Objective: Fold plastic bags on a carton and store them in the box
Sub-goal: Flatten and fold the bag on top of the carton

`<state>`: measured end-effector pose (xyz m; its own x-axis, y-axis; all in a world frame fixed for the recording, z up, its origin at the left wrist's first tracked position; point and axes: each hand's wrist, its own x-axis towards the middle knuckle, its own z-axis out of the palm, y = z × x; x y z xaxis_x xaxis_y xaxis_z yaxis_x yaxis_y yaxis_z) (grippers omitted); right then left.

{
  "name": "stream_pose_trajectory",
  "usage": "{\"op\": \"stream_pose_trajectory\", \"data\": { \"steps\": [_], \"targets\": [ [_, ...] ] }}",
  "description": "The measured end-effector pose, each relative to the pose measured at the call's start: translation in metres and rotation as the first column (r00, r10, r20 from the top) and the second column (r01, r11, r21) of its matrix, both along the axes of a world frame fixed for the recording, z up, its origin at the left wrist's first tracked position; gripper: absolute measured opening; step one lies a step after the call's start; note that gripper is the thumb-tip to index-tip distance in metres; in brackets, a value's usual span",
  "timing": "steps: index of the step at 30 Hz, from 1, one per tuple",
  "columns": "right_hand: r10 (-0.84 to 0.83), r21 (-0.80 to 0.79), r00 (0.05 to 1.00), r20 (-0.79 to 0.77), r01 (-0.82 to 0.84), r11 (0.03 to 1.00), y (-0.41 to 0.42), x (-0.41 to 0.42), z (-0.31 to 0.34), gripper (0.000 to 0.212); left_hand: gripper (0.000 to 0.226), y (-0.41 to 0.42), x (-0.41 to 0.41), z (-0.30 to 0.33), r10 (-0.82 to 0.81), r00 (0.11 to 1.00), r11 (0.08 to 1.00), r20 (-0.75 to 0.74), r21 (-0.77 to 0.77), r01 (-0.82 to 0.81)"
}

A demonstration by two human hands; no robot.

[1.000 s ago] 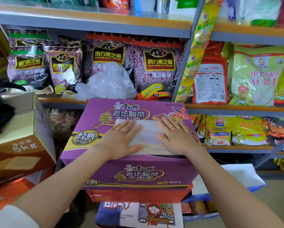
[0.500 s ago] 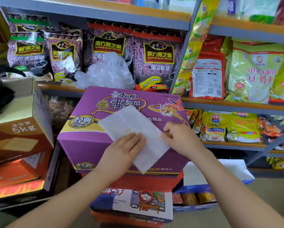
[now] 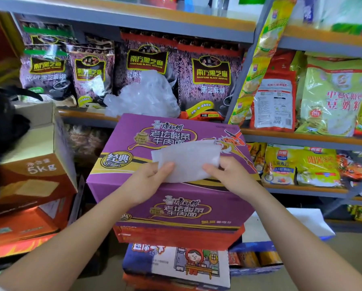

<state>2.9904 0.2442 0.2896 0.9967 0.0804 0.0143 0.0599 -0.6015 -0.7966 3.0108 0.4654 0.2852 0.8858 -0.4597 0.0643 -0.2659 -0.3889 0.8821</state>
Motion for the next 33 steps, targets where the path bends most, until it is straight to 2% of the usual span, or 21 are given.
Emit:
{"op": "stream_pose_trajectory", "data": {
  "steps": [3, 6, 8, 10, 12, 14, 16, 18, 21, 23, 24, 27, 31, 33],
  "targets": [
    [-0.117, -0.004, 0.993, -0.002, 0.117, 0.993, 0.008, 0.01, -0.002, 0.047, 0.03, 0.004, 0.015, -0.007, 0.114, 0.988, 0.99, 0.107, 0.066, -0.122],
    [-0.214, -0.066, 0.977, 0.009, 0.214, 0.975, 0.016, 0.019, 0.0, 0.039, 0.023, 0.007, 0.029, -0.012, 0.218, 0.961, 0.966, 0.169, 0.106, -0.237],
    [-0.258, -0.18, 0.965, 0.033, 0.26, 0.949, 0.019, 0.027, -0.002, 0.036, 0.014, 0.005, 0.034, -0.013, 0.21, 0.949, 0.945, 0.236, 0.199, -0.259],
    [-0.293, -0.284, 0.954, 0.056, 0.297, 0.912, 0.022, 0.034, -0.004, 0.04, 0.036, 0.001, 0.033, -0.013, 0.2, 0.929, 0.891, 0.311, 0.336, -0.304],
    [-0.319, -0.371, 0.946, 0.062, 0.319, 0.872, 0.024, 0.038, -0.005, 0.043, 0.046, 0.001, 0.031, -0.015, 0.15, 0.878, 0.817, 0.455, 0.444, -0.37],
    [-0.332, -0.459, 0.942, 0.046, 0.315, 0.831, 0.026, 0.042, -0.005, 0.044, 0.042, 0.003, 0.028, -0.021, 0.08, 0.782, 0.776, 0.618, 0.454, -0.438],
    [-0.34, -0.54, 0.94, 0.014, 0.293, 0.789, 0.029, 0.047, -0.005, 0.043, 0.038, 0.004, 0.028, -0.023, 0.032, 0.736, 0.807, 0.677, 0.417, -0.419],
    [-0.359, -0.607, 0.933, -0.006, 0.282, 0.743, 0.031, 0.051, -0.004, 0.042, 0.039, 0.007, 0.034, -0.024, -0.093, 0.718, 0.822, 0.69, 0.46, -0.336],
    [-0.37, -0.646, 0.929, 0.02, 0.295, 0.704, 0.033, 0.054, -0.004, 0.036, 0.04, 0.009, 0.045, -0.026, -0.279, 0.712, 0.771, 0.645, 0.592, -0.234],
    [-0.372, -0.648, 0.928, 0.037, 0.305, 0.698, 0.035, 0.055, -0.003, 0.032, 0.046, 0.007, 0.048, -0.02, -0.281, 0.786, 0.776, 0.551, 0.612, -0.151],
    [-0.378, -0.651, 0.925, 0.038, 0.31, 0.692, 0.036, 0.055, -0.002, 0.033, 0.056, 0.004, 0.047, -0.016, -0.261, 0.825, 0.78, 0.502, 0.613, -0.126],
    [-0.411, -0.675, 0.91, 0.047, 0.332, 0.658, 0.041, 0.057, -0.002, 0.036, 0.09, -0.001, 0.045, -0.016, -0.24, 0.852, 0.734, 0.466, 0.662, -0.155],
    [-0.438, -0.697, 0.889, 0.136, 0.4, 0.595, 0.044, 0.05, -0.002, 0.033, 0.095, 0.0, 0.041, -0.028, -0.217, 0.867, 0.665, 0.449, 0.718, -0.206],
    [-0.375, -0.696, 0.891, 0.257, 0.44, 0.567, 0.045, 0.044, 0.0, 0.028, 0.102, 0.001, 0.04, -0.027, -0.187, 0.873, 0.647, 0.451, 0.725, -0.236]
  ]
}}
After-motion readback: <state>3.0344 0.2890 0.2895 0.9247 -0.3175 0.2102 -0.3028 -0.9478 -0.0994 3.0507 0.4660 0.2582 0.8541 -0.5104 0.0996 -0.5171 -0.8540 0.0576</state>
